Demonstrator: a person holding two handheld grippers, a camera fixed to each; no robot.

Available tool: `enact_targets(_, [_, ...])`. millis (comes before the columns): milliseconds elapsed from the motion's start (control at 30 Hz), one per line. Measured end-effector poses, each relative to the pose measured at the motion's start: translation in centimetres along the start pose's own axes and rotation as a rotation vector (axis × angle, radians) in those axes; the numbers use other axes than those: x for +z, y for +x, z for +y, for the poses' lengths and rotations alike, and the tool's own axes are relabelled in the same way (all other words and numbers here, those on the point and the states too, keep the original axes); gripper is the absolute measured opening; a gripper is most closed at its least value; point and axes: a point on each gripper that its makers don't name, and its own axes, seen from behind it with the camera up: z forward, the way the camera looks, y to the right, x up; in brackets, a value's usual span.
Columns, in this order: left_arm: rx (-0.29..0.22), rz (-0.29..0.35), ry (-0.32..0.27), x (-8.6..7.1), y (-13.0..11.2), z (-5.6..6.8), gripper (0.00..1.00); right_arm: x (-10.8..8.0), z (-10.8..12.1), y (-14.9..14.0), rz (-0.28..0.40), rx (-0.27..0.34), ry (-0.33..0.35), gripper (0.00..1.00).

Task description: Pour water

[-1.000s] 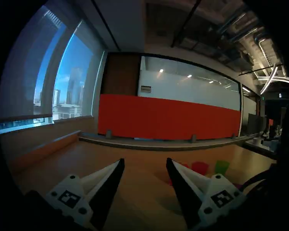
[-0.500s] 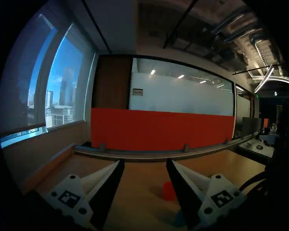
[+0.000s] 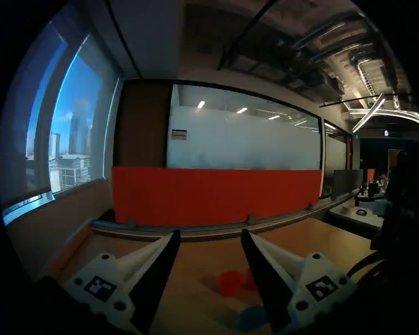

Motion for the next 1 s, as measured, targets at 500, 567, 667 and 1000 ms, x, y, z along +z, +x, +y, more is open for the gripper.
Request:
enact_targets(500, [0.018,-0.003,-0.216,0.4,0.1,3.2,0.80,-0.3,-5.6,1.4,0.005,-0.032,0.331,0.99])
enact_targets(567, [0.017,-0.009,-0.246,0.3,-0.2,3.7,0.79,-0.5,-6.4,1.7,0.006,-0.030,0.374,1.00])
enact_targets(667, [0.014,-0.014,-0.288,0.2,-0.5,4.4,0.80,-0.7,-7.1,1.9,0.004,-0.018,0.419,0.99])
enact_targets(1000, [0.041,-0.037,-0.348,0.1,-1.5,5.3,0.79,-0.3,-7.5,1.4,-0.026,-0.043,0.455,1.00])
